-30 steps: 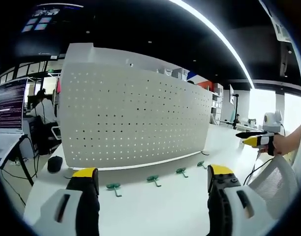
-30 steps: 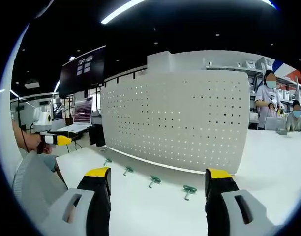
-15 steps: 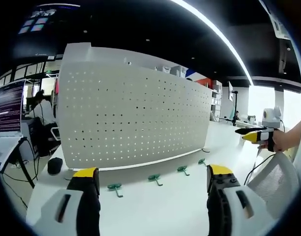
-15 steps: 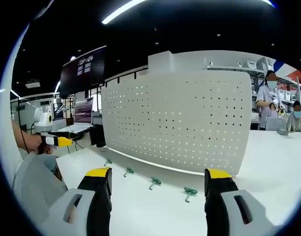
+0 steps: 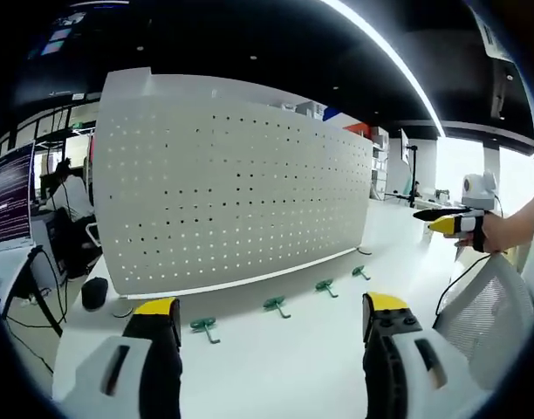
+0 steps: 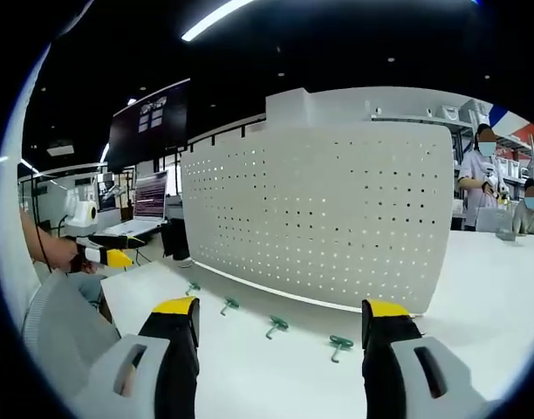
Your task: Insert the hook assembly into the mounting plate slot until the hook locks in place.
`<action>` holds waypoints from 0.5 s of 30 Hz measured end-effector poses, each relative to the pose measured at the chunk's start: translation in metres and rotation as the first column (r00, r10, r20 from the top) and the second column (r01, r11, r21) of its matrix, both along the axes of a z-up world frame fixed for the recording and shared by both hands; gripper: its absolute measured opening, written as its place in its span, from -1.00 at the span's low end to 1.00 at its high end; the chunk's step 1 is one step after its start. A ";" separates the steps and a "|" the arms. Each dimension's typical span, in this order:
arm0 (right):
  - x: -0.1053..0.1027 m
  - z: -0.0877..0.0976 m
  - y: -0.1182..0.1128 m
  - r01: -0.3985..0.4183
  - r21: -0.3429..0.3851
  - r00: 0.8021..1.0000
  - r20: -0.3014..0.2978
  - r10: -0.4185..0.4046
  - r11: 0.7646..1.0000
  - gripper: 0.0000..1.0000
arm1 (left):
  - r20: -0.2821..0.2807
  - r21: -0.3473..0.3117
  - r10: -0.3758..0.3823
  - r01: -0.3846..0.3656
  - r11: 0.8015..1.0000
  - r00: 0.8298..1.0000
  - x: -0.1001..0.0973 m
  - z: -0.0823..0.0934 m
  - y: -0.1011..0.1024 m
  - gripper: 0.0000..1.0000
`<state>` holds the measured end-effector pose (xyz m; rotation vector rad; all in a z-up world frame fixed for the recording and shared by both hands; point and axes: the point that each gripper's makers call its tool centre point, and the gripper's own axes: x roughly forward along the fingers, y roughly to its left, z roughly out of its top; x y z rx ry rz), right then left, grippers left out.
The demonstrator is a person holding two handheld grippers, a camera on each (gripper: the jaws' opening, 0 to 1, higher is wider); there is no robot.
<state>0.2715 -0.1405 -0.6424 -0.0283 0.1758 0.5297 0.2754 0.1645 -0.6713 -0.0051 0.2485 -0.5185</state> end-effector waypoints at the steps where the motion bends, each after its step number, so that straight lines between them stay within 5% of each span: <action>1: 0.000 0.000 0.002 -0.007 -0.002 1.000 -0.001 0.007 1.000 0.48 | 0.000 0.000 -0.004 0.004 1.000 1.000 0.000 0.000 0.000 0.77; 15: 0.000 0.001 0.007 -0.026 0.003 1.000 0.000 0.026 1.000 0.46 | -0.051 0.064 -0.077 0.080 0.995 0.996 0.021 -0.014 0.003 0.70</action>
